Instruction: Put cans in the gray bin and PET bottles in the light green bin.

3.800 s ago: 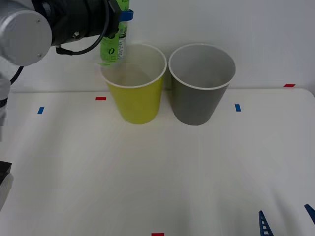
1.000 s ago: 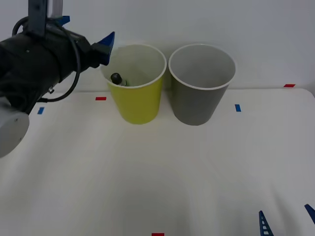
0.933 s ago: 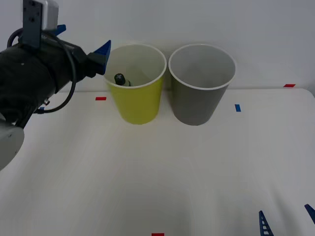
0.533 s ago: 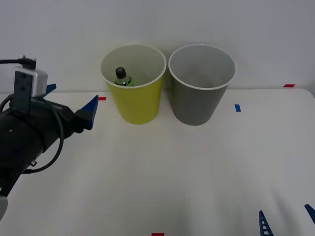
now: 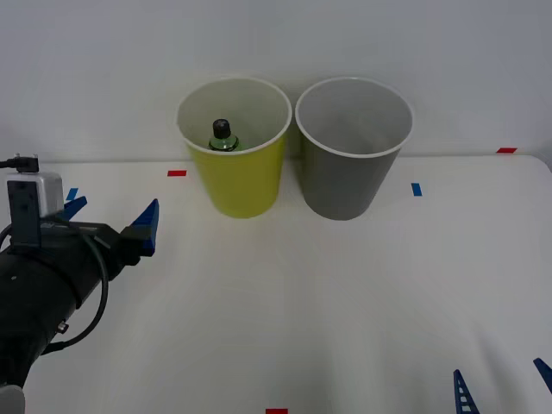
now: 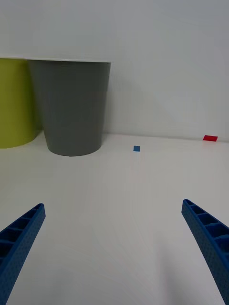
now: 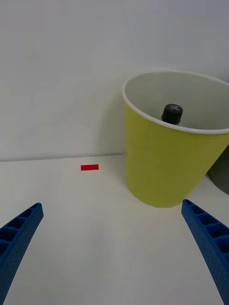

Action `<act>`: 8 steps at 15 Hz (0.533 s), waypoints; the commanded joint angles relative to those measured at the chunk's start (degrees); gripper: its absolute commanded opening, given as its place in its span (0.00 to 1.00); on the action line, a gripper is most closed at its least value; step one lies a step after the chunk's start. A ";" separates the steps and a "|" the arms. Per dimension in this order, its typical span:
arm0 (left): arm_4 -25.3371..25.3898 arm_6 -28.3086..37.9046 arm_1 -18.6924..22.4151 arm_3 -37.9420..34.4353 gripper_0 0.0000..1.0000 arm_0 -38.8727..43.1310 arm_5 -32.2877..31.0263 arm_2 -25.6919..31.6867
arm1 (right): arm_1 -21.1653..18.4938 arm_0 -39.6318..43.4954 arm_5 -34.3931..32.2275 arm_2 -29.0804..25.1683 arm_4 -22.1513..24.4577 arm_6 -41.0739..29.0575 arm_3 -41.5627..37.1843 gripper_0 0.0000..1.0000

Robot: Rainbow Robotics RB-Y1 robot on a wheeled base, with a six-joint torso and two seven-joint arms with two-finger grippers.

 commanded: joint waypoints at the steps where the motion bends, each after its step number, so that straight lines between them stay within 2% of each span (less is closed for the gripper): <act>1: 1.30 -1.31 0.78 4.54 1.00 6.03 -19.05 -2.31 | 0.00 0.00 0.00 0.00 0.00 0.00 0.00 1.00; 6: -1.78 -1.48 6.93 15.18 1.00 13.32 -40.41 -5.83 | 0.00 0.00 0.00 0.00 0.00 0.00 0.00 1.00; 8: -2.22 -1.75 7.55 18.52 1.00 16.05 -45.60 -6.88 | 0.00 0.00 0.00 0.00 0.00 0.00 0.00 1.00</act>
